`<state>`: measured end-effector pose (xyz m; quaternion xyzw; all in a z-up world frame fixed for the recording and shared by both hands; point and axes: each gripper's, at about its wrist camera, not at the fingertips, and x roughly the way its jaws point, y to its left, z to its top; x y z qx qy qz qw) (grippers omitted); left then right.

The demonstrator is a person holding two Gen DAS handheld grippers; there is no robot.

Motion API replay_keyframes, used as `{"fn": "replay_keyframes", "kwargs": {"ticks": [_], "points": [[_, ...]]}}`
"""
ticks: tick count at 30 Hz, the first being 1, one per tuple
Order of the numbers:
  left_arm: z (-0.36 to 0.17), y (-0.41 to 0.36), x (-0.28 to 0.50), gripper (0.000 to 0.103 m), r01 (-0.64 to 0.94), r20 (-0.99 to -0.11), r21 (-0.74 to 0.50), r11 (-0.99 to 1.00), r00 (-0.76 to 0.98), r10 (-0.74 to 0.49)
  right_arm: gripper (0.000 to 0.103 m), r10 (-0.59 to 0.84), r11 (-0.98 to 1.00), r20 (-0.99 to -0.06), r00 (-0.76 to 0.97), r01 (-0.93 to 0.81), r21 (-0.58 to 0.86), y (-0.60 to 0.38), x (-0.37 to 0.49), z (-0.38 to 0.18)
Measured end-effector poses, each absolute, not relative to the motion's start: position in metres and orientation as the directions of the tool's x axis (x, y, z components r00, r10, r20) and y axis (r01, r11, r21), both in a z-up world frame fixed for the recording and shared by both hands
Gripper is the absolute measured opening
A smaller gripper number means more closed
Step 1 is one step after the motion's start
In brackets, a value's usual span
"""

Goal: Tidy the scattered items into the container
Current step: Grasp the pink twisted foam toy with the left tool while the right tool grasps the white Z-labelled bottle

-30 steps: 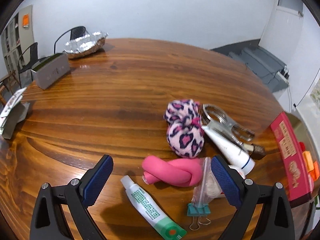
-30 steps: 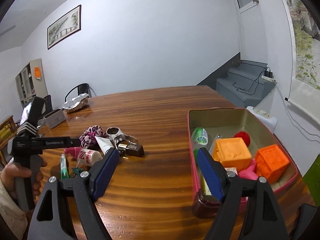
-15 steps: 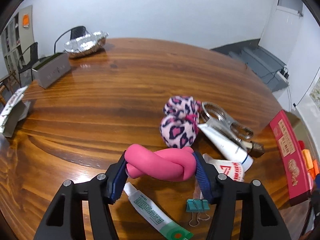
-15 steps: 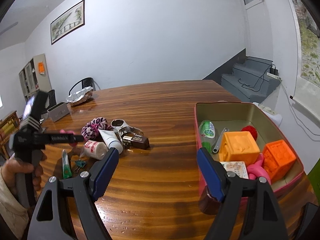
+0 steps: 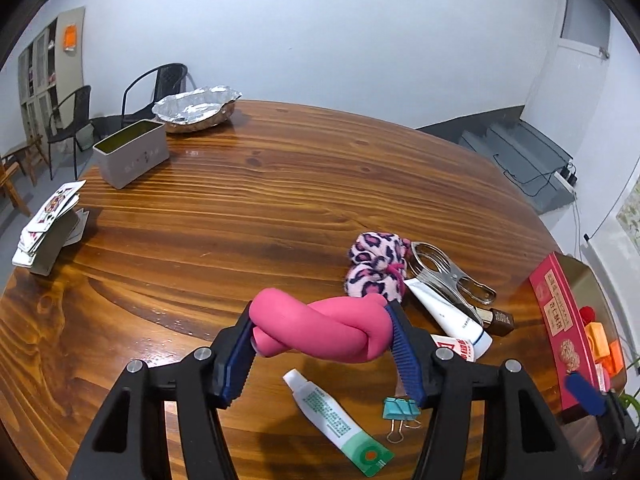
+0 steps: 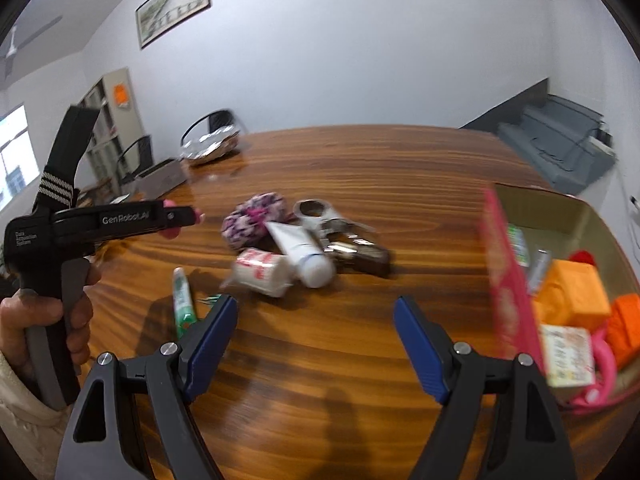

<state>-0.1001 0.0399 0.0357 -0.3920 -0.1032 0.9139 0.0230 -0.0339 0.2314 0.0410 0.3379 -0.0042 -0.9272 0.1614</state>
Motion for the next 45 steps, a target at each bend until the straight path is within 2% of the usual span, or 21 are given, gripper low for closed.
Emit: {"fn": "replay_keyframes", "kwargs": {"ticks": [6,22,25,27,29,45], "points": [[0.039,0.038,-0.098,0.063,0.044,-0.704,-0.184,-0.982,-0.703,0.1,0.083,-0.359,-0.931,-0.68,-0.639,0.301,0.209,0.205,-0.061,0.026],[0.043,0.024,-0.098,0.063,0.066,-0.7,-0.209,-0.976,-0.706,0.102,0.083,-0.368,-0.928,-0.752,-0.547,0.269,0.258,0.168,-0.11,0.003],[0.042,0.025,-0.098,0.063,0.062,-0.702,-0.208,-0.976,-0.704,0.105,0.075,-0.35,-0.935,-0.763,-0.543,0.252,0.249,0.167,-0.116,-0.002],[0.041,0.026,-0.099,0.063,0.06,-0.705,-0.206,-0.977,-0.701,0.106,0.059,-0.323,-0.945,-0.769,-0.552,0.237,0.227,0.167,-0.118,-0.003],[0.04,0.026,-0.099,0.063,0.059,-0.708,-0.204,-0.977,-0.698,0.106,0.051,-0.314,-0.948,-0.769,-0.557,0.232,0.219,0.17,-0.119,-0.003],[0.039,0.037,-0.098,0.063,0.034,-0.709,-0.186,-0.982,-0.696,0.11,0.048,-0.32,-0.947,-0.702,-0.636,0.246,0.208,0.186,-0.093,0.02]]}}
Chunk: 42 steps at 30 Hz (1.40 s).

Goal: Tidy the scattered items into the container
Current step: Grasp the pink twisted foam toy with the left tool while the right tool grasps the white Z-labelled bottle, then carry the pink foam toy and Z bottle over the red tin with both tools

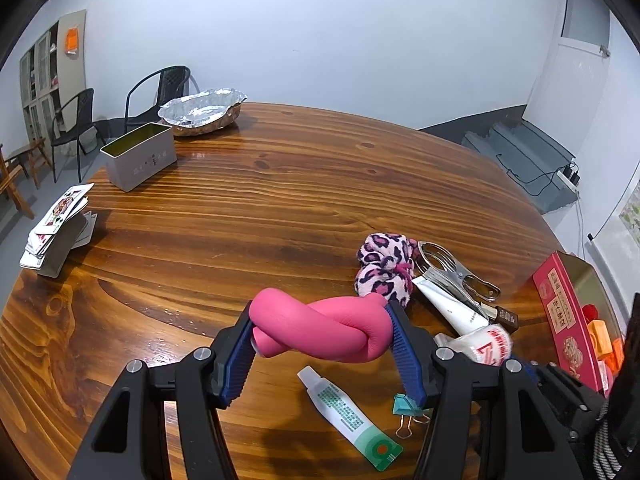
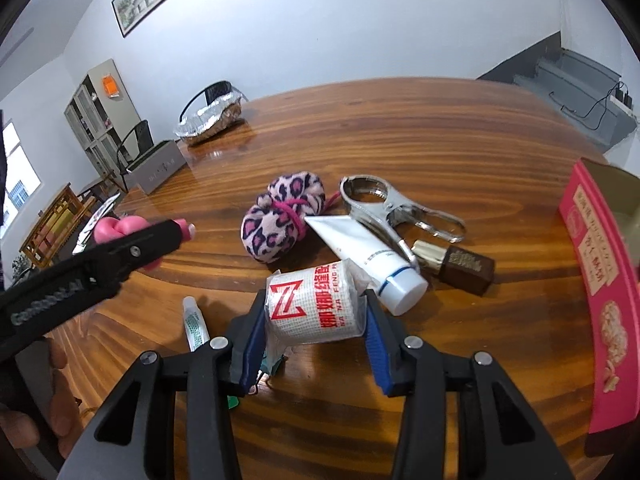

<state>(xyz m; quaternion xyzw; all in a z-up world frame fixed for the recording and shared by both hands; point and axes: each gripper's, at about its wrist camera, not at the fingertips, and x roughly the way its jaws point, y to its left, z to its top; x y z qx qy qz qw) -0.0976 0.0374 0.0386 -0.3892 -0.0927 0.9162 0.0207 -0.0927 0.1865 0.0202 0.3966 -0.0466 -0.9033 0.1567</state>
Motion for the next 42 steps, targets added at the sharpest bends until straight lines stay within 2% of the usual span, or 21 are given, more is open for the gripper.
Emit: {"fn": "replay_keyframes", "kwargs": {"ticks": [16,34,42], "points": [[0.035,0.061,-0.095,0.063,-0.017,-0.715,-0.147,-0.989,-0.689,0.119,0.048,-0.261,-0.964,-0.635,-0.727,0.162,0.211,0.234,-0.072,0.041],[0.03,0.107,-0.08,0.063,-0.118,-0.725,-0.12,-0.986,-0.668,0.168,0.048,-0.022,-0.971,-0.561,-0.827,-0.116,0.208,0.372,-0.037,0.077],[0.03,0.121,-0.078,0.063,-0.142,-0.728,-0.13,-0.981,-0.658,0.192,0.048,0.058,-0.954,-0.57,-0.82,-0.213,0.21,0.419,-0.043,0.084]]}}
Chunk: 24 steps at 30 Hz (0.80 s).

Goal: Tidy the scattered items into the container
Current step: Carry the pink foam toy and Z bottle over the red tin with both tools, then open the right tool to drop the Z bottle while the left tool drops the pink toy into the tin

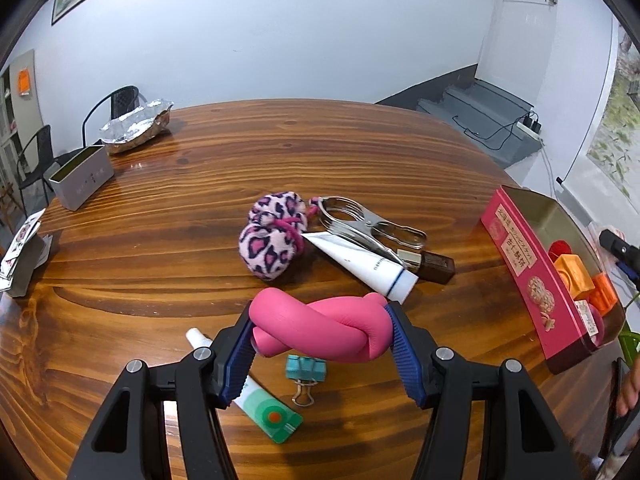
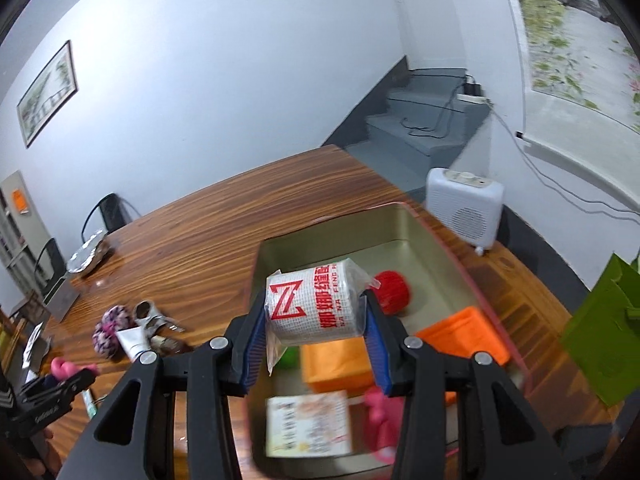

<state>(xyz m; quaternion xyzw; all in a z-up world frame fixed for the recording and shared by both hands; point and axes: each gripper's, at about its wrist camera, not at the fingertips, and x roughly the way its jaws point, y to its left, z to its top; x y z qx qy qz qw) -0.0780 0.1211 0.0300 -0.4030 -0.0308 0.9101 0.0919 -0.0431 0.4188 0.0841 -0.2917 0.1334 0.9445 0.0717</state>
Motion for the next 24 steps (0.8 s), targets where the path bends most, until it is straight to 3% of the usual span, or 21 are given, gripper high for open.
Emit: {"fn": "replay_keyframes", "kwargs": {"ticks": [10,19,22,24], "points": [[0.028,0.136,-0.077,0.063,-0.163,-0.734,-0.139,-0.977,-0.645,0.213,0.048,0.1,-0.936,-0.664,-0.741,-0.296,0.19,0.465,-0.076,0.071],[0.026,0.145,-0.078,0.063,-0.163,-0.742,-0.13,-0.978,-0.638,0.205,0.05,0.108,-0.93,-0.666,-0.738,-0.312,0.195,0.471,-0.078,0.063],[0.027,0.15,-0.078,0.063,-0.166,-0.743,-0.127,-0.978,-0.638,0.205,0.065,0.086,-0.93,-0.652,-0.754,-0.295,0.218,0.472,-0.075,0.062],[0.028,0.156,-0.078,0.063,-0.171,-0.742,-0.123,-0.977,-0.638,0.205,0.069,0.065,-0.933,-0.64,-0.766,-0.273,0.232,0.472,-0.074,0.063]]}}
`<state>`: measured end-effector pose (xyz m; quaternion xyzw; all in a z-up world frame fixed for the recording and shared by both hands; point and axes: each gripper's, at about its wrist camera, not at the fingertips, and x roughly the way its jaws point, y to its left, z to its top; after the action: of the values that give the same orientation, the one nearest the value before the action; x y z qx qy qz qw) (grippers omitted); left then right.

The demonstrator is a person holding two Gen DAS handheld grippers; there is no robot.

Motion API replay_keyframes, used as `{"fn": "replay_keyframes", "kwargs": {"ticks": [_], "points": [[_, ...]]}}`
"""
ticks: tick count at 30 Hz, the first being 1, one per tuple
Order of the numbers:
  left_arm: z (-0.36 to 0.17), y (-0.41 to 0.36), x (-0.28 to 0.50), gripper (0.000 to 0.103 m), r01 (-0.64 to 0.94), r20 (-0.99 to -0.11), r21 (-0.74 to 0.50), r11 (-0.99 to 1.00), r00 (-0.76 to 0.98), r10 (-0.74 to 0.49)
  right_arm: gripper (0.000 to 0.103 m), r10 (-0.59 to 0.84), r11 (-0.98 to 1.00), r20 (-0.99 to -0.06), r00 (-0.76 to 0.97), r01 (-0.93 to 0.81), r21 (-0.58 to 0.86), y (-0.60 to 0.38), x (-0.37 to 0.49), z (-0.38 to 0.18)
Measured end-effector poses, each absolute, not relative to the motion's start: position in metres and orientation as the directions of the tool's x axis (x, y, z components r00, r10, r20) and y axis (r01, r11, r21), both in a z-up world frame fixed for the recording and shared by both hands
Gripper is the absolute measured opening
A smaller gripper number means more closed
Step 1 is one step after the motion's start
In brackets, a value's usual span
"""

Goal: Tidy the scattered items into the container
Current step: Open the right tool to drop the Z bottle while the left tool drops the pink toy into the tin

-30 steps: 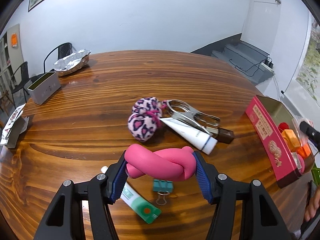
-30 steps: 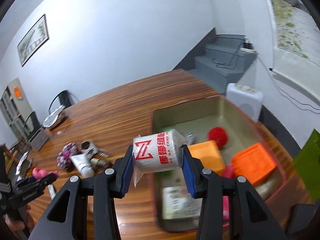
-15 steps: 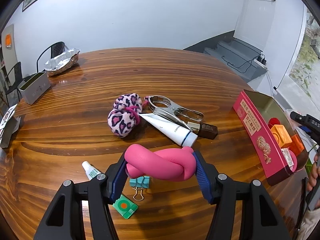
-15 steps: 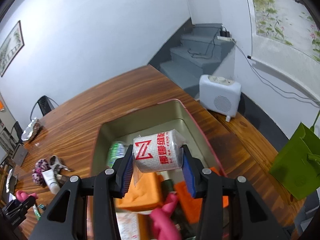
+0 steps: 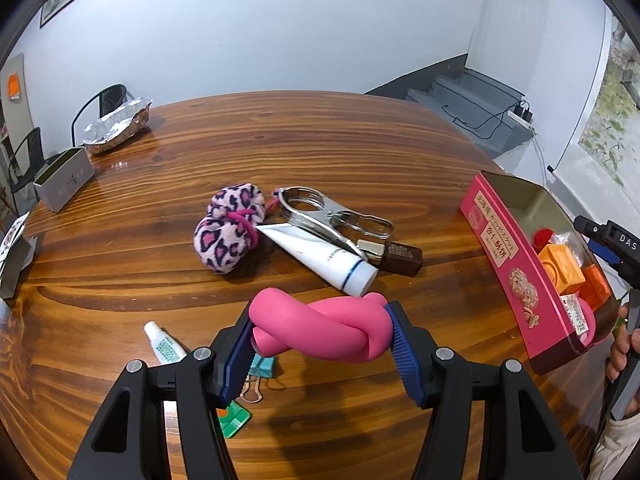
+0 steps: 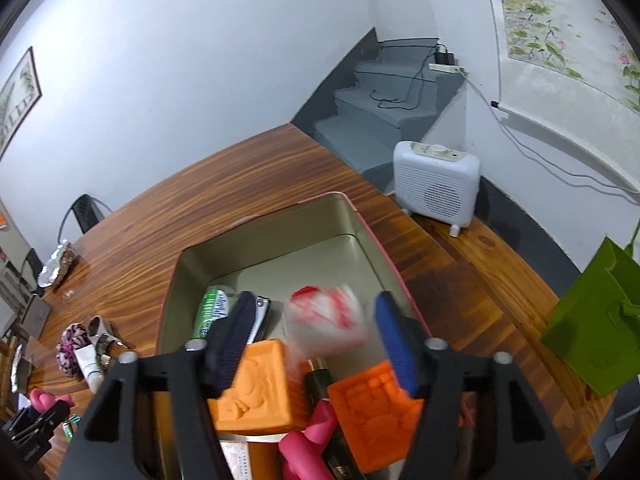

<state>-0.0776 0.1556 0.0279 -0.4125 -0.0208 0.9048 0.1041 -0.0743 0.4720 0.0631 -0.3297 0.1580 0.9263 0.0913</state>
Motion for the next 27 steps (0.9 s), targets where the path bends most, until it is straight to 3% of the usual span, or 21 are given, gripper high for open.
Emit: {"fn": "replay_keyframes", "kwargs": {"ticks": [4,9,27], "points": [[0.03,0.171,-0.077,0.063,-0.19,-0.741,-0.113,-0.975,-0.637,0.21,0.069,0.046,-0.935,-0.613,-0.789,-0.249,0.251,0.472,-0.068,0.068],[0.036,0.198,-0.078,0.063,-0.236,-0.74,-0.11,-0.965,-0.629,0.238,0.079,0.062,-0.917,-0.582,-0.811,-0.277,0.287,0.48,-0.055,0.073],[0.07,0.345,-0.125,0.063,-0.462,-0.699,-0.16,-0.872,-0.571,0.431,0.083,0.093,-0.865,-0.493,-0.865,-0.315,0.391,0.497,-0.023,0.087]]}}
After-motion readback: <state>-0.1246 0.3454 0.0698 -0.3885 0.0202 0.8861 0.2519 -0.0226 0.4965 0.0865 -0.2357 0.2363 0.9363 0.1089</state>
